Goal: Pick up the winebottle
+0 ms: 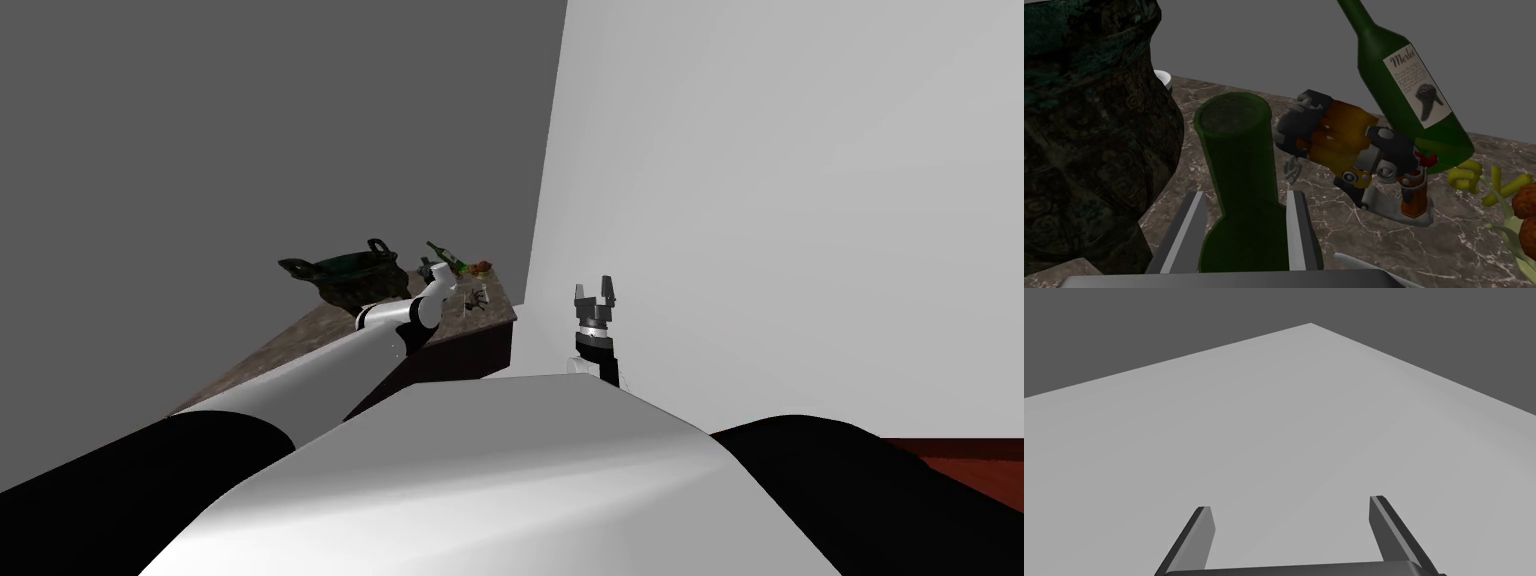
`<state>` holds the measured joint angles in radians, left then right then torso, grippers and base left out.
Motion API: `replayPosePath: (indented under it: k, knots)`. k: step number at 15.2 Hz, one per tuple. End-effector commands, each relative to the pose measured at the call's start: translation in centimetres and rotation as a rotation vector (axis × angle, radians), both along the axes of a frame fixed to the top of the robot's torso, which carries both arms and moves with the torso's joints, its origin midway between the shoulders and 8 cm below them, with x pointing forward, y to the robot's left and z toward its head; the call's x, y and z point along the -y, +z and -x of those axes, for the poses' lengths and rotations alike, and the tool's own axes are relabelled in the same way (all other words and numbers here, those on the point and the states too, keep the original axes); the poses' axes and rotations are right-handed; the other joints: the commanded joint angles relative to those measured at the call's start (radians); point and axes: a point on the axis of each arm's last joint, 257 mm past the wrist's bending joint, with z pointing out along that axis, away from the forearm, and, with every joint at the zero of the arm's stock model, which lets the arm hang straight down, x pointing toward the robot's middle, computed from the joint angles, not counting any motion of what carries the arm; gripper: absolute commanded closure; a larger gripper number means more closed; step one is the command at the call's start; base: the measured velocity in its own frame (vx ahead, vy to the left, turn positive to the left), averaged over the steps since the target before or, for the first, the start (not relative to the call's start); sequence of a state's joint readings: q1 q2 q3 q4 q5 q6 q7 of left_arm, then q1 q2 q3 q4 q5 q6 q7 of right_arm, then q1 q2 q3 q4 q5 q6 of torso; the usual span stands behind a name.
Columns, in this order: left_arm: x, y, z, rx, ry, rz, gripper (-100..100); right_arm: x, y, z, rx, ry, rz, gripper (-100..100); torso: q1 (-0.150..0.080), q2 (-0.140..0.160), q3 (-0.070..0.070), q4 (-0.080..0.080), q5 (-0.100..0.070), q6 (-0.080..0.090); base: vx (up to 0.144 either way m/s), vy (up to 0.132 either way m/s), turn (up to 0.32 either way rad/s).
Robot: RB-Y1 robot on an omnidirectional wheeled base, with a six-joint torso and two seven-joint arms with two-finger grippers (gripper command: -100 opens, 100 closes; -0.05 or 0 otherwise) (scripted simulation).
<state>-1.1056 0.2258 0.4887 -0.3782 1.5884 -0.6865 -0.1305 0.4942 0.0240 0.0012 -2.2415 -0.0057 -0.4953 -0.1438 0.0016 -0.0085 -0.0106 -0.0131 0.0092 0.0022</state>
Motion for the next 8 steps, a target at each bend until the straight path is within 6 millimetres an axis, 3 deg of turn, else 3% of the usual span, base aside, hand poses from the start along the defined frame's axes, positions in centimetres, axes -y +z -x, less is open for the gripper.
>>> replayPosePath:
  k: [1, 3, 5, 6, 8]
  knots:
    - [0.7, -2.0, 0.4, -0.030, -0.011, 0.010, 100, 0.0, 0.0, 0.0, 0.000, 0.000, 0.000, 0, 0.000, 0.000, 0.000, 0.000, 0.000, 0.000, 0.016, -0.003, -0.037]
    - [0.2, 1.0, 0.0, 0.016, -0.005, -0.016, 100, 0.0, 0.0, 0.0, 0.000, 0.000, 0.000, 0, 0.002, -0.001, -0.003, -0.004, 0.004, 0.003, -0.012, 0.007, -0.043]
    - [0.2, 1.3, 0.0, 0.023, -0.004, -0.017, 100, 0.0, 0.0, 0.0, 0.000, 0.000, 0.000, 0, 0.003, -0.002, -0.002, -0.003, 0.003, 0.003, -0.014, 0.003, -0.010]
    - [2.6, 1.4, -0.9, 0.026, -0.050, -0.017, 100, 0.0, 0.0, 0.0, 0.000, 0.000, 0.000, 0, 0.003, -0.002, -0.003, -0.003, 0.003, 0.003, 0.027, -0.027, 0.268]
    - [2.0, 1.3, -0.6, 0.023, -0.036, -0.017, 100, 0.0, 0.0, 0.0, 0.000, 0.000, 0.000, 0, 0.001, -0.004, -0.004, -0.004, 0.003, 0.001, 0.039, -0.050, 0.203]
